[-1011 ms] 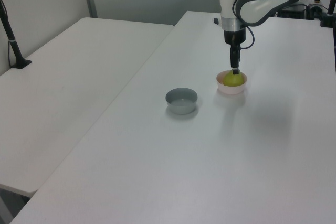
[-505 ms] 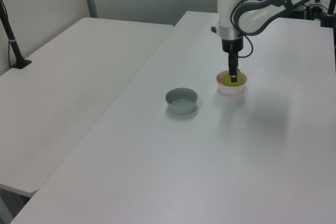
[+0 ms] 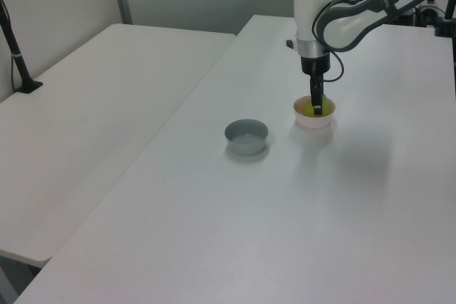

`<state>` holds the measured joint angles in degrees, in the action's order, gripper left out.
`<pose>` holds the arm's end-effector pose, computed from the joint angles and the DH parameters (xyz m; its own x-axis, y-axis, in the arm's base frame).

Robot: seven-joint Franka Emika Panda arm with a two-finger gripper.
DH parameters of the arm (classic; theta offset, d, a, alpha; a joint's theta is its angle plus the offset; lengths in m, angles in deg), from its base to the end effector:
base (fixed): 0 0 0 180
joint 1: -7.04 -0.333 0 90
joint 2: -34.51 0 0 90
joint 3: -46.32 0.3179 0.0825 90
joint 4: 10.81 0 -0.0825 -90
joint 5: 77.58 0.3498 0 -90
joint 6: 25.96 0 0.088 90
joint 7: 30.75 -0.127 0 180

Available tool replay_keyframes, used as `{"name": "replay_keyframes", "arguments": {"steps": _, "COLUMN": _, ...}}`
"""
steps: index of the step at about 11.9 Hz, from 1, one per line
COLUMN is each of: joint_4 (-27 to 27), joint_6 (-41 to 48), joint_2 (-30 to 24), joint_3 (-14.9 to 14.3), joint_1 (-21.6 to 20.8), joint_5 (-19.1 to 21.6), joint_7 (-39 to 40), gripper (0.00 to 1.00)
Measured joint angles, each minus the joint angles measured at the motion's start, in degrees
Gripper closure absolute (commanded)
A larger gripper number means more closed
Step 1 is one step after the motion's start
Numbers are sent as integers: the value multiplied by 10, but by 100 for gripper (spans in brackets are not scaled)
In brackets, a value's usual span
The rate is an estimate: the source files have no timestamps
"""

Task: Pick up a pear from the bowl
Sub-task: 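Close the gripper around the pear inside the pink bowl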

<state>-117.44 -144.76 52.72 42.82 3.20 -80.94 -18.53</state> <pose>0.5862 0.0014 0.3420 0.9623 0.2454 -0.1177 0.2518 -0.9668 0.0432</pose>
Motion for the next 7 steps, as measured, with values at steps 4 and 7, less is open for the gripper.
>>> {"name": "replay_keyframes", "arguments": {"steps": 4, "joint_4": 0, "joint_6": -7, "joint_2": 1, "joint_3": 0, "joint_1": -1, "joint_5": -4, "joint_7": 0, "gripper": 53}}
{"name": "replay_keyframes", "arguments": {"steps": 7, "joint_4": 0, "joint_6": -8, "joint_2": 1, "joint_3": 0, "joint_1": -1, "joint_5": -4, "joint_7": 0, "gripper": 59}}
